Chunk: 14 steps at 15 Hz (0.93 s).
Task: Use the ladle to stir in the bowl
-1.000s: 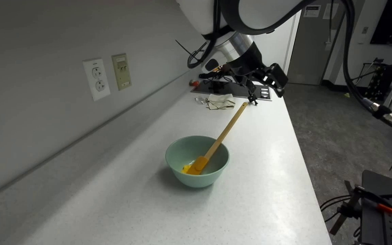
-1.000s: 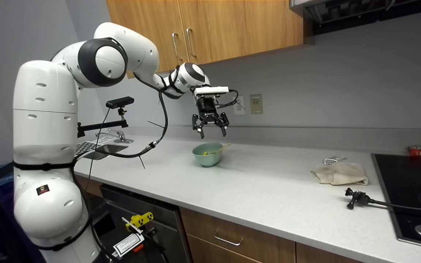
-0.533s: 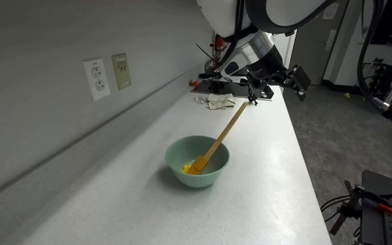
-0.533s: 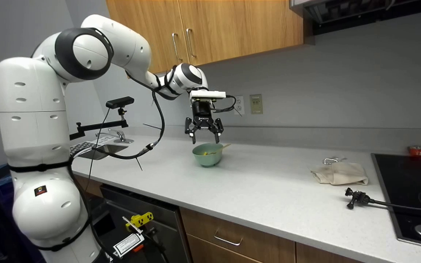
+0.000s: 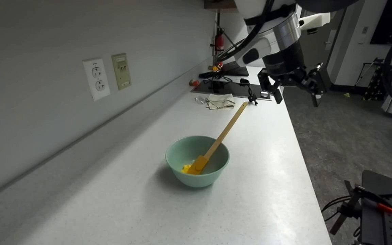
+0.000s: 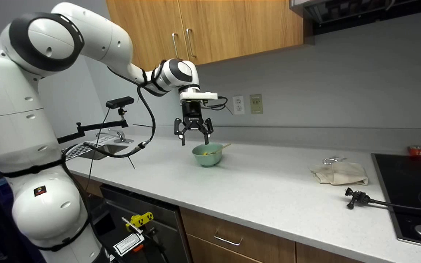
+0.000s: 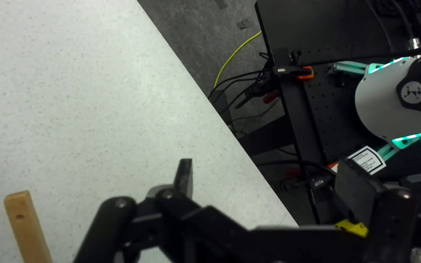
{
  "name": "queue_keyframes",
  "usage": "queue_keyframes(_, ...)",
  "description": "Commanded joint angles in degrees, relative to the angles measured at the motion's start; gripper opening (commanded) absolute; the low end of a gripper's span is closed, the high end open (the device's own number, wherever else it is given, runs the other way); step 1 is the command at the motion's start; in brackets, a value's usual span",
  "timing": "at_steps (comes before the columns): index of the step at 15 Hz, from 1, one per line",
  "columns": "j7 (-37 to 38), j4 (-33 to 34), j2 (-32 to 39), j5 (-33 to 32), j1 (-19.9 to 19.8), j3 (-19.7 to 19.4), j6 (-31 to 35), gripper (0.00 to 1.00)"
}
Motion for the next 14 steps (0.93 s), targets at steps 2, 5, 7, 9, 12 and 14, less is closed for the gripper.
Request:
queue_keyframes(2,-3.4,-8.3,-11.3,6.5,-0.1,-2.7,9.4,1.0)
queue_keyframes(5,-3.9,-8.0,-12.8,12.2,0.2,-5.0,14.2,1.0)
queue_keyframes(7,-3.5,-7.9,-13.6,16.0,0.2,-6.3,17.8,1.0)
queue_keyframes(9,-2.9,-8.1,-13.9,19.6,0.3,-7.2,22.4,1.0)
queue_keyframes(12,-3.6,-9.0,-13.8,24.9,0.8,-7.8,30.5,1.0)
queue_keyframes(14,-4.1,-9.8,-13.7,27.0,1.3,-7.6,35.0,1.0)
